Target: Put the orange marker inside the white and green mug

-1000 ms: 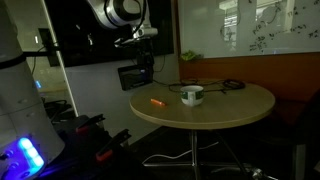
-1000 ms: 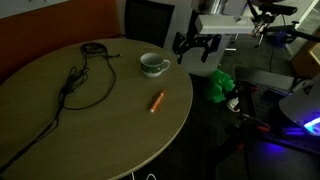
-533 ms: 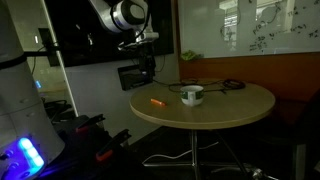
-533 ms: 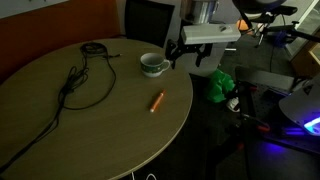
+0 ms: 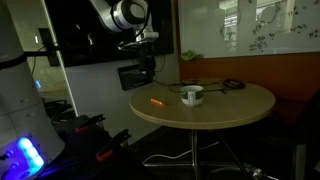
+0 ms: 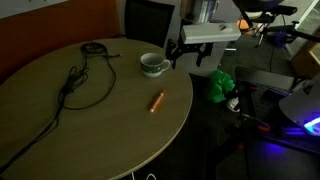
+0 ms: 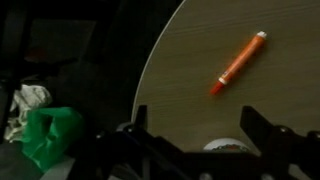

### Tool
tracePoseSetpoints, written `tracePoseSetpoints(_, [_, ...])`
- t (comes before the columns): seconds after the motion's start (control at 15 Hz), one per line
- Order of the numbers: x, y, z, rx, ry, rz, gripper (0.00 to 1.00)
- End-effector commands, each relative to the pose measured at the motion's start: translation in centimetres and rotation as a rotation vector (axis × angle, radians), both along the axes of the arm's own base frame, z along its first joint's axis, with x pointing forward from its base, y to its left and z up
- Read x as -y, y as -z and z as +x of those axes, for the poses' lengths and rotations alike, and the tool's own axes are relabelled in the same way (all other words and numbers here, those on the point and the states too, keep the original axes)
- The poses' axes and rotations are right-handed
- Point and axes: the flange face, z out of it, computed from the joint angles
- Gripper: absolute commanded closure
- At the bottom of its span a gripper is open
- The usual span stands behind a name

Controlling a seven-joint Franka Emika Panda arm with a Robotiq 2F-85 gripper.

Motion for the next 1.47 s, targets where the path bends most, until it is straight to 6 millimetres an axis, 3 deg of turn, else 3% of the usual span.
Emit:
tracePoseSetpoints(0.0, [-0.5,1.7,1.2,0.02,0.177,0.005,0.0])
tracePoseSetpoints(0.33, [-1.3,5.7,3.9,0.007,0.358,-0.005,0.0])
tracePoseSetpoints(0.8, [-2.1,12.1,7.2,-0.037,0.365,-0.014,0.0])
tracePoseSetpoints(1.07, [-3.2,14.0,8.7,-0.002,0.419,-0.01,0.17])
tracePoseSetpoints(1.13, [-3.5,14.4,8.9,0.002,0.43,-0.013,0.36])
tracePoseSetpoints(1.27, [-3.7,15.0,8.9,0.005,0.444,-0.024,0.43])
tracePoseSetpoints(1.4, [-3.9,15.2,9.0,0.015,0.454,-0.028,0.58])
